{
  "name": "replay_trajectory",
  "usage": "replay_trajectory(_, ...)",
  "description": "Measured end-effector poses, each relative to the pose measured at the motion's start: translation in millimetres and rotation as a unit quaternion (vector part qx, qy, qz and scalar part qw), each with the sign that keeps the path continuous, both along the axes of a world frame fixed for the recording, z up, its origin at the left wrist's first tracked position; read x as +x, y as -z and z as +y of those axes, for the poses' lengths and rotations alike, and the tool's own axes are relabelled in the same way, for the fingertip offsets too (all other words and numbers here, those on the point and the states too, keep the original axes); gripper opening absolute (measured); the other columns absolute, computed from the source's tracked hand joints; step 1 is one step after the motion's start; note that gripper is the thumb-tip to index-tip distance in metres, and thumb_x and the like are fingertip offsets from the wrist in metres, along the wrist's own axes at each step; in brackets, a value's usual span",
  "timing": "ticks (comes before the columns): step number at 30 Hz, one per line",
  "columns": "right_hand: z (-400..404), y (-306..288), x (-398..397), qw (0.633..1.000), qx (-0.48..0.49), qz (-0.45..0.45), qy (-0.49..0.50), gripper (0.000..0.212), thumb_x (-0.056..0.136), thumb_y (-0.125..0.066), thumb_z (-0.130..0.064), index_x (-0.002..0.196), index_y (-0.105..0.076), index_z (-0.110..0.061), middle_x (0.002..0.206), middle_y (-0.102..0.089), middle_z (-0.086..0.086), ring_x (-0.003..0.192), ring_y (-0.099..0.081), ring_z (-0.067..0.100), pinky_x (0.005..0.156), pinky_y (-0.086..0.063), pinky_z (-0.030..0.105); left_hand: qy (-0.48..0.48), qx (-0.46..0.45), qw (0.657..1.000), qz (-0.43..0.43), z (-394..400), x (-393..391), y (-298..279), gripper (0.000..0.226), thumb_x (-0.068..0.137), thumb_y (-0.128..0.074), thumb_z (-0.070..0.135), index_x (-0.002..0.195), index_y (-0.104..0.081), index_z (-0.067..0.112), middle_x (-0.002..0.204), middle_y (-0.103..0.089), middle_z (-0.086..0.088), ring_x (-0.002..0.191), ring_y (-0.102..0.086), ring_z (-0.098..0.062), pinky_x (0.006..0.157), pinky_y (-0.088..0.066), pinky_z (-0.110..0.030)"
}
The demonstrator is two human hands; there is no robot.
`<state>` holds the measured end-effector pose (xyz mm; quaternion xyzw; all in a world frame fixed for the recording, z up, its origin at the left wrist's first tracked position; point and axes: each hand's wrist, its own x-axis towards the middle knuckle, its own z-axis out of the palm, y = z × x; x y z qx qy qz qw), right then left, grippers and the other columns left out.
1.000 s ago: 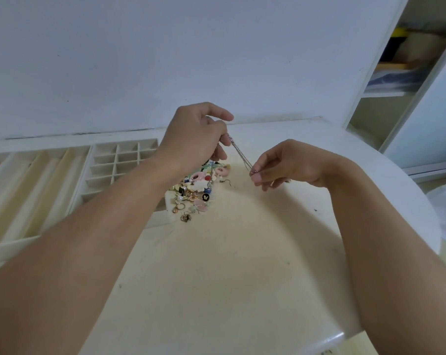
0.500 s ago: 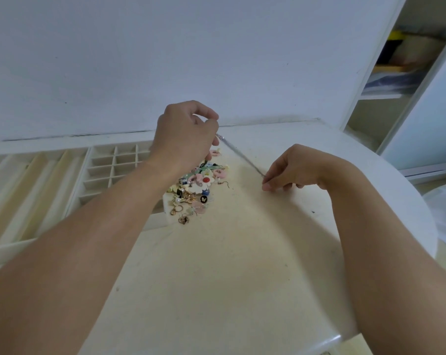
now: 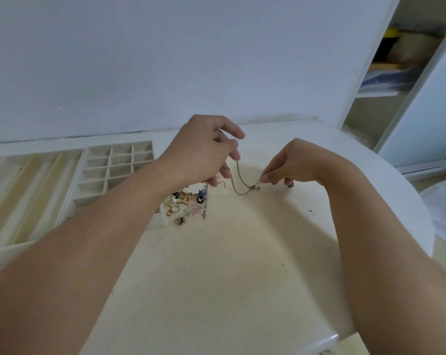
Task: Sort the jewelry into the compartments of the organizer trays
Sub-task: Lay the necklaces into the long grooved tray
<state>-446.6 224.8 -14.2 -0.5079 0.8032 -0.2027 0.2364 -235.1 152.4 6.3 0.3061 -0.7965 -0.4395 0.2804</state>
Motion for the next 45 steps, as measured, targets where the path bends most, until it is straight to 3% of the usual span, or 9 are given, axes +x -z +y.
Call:
replay_trajectory(7, -3, 3, -2, 1.000, 0.020, 0.022, 0.009, 0.008, 0.076, -0.084, -0.038, 0.076, -0.081, -0.030, 0.068, -0.071, -0.010, 0.061, -0.058, 0.011, 0.060, -0.044, 0.022, 0.064, 0.041, 0.996, -0.045, 7, -2, 9, 0.016, 0.100, -0.056, 0.012, 0.111, -0.068, 0.017, 0.092, -0.071, -0.010, 0.058, -0.066, -0.019, 0.045, -0.051, -0.026)
replay_trajectory(11, -1, 3, -1, 0.998, 0.051, 0.032, -0.008, 0.010, 0.073, -0.087, -0.036, 0.080, -0.080, -0.033, 0.077, -0.074, -0.006, 0.065, -0.061, 0.011, 0.059, -0.045, 0.020, 0.075, 0.046, 0.995, -0.056, 6, -2, 12, 0.016, 0.101, -0.057, 0.013, 0.110, -0.068, 0.018, 0.091, -0.069, -0.010, 0.058, -0.066, -0.017, 0.046, -0.054, -0.028)
replay_trajectory(14, -1, 1, 1, 0.996, 0.064, 0.056, -0.035, 0.020, 0.069, -0.088, -0.044, 0.087, -0.079, -0.041, 0.094, -0.076, -0.005, 0.083, -0.070, 0.016, 0.073, -0.054, 0.025, 0.074, 0.030, 0.995, -0.056, 6, -3, 11, 0.016, 0.101, -0.057, 0.014, 0.111, -0.068, 0.019, 0.093, -0.071, -0.008, 0.056, -0.064, -0.012, 0.042, -0.050, -0.025)
replay_trajectory(18, -1, -4, 12, 0.995, 0.024, -0.002, -0.098, 0.017, 0.074, -0.084, -0.047, 0.089, -0.076, -0.047, 0.090, -0.073, -0.024, 0.097, -0.066, 0.008, 0.083, -0.050, 0.033, 0.069, 0.007, 0.997, -0.041, 6, -4, 12, 0.017, 0.100, -0.056, 0.014, 0.111, -0.068, 0.020, 0.089, -0.073, -0.005, 0.058, -0.065, -0.014, 0.044, -0.049, -0.025)
replay_trajectory(24, -4, -4, 14, 0.986, -0.083, -0.121, -0.085, 0.013, 0.094, -0.068, -0.028, 0.092, -0.073, -0.017, 0.087, -0.077, -0.007, 0.084, -0.070, 0.010, 0.077, -0.050, 0.033, 0.060, 0.032, 0.998, -0.015, 9, -5, 9, 0.015, 0.098, -0.061, 0.015, 0.111, -0.068, 0.018, 0.089, -0.073, -0.006, 0.059, -0.068, -0.022, 0.046, -0.054, -0.030)
replay_trajectory(30, -9, -7, 18, 0.944, -0.221, -0.245, 0.000, 0.010, 0.099, -0.055, -0.019, 0.095, -0.062, -0.012, 0.090, -0.078, 0.006, 0.083, -0.072, 0.023, 0.073, -0.050, 0.034, 0.072, 0.062, 0.993, -0.065, 14, -3, 10, 0.034, 0.091, -0.073, 0.011, 0.121, -0.060, 0.020, 0.098, -0.070, -0.006, 0.048, -0.064, -0.008, 0.035, -0.043, -0.018)
replay_trajectory(36, -17, -7, 19, 0.853, -0.368, -0.349, 0.121, 0.006, 0.100, -0.055, -0.014, 0.096, -0.058, -0.010, 0.083, -0.076, 0.011, 0.071, -0.070, 0.026, 0.063, -0.056, 0.031, 0.184, 0.093, 0.965, -0.162, 17, -4, 17, 0.045, 0.085, -0.070, -0.008, 0.119, -0.065, 0.020, 0.096, -0.070, -0.010, 0.055, -0.066, -0.015, 0.047, -0.053, -0.024)
replay_trajectory(39, -19, -5, 15, 0.823, -0.401, -0.371, 0.154, 0.007, 0.101, -0.054, -0.011, 0.095, -0.058, -0.009, 0.081, -0.074, 0.013, 0.072, -0.070, 0.029, 0.071, -0.060, 0.035, 0.241, 0.111, 0.937, -0.229, 17, -4, 24, 0.051, 0.082, -0.071, -0.012, 0.123, -0.063, 0.018, 0.099, -0.069, -0.017, 0.061, -0.065, -0.023, 0.056, -0.059, -0.034)
replay_trajectory(45, -23, -2, 10, 0.805, -0.430, -0.368, 0.177, 0.007, 0.099, -0.055, -0.010, 0.094, -0.059, -0.008, 0.081, -0.074, 0.013, 0.076, -0.073, 0.029, 0.086, -0.061, 0.043, 0.277, 0.110, 0.909, -0.291, 19, -2, 28, 0.058, 0.079, -0.075, -0.011, 0.128, -0.060, 0.015, 0.098, -0.071, -0.016, 0.063, -0.066, -0.025, 0.058, -0.057, -0.034)
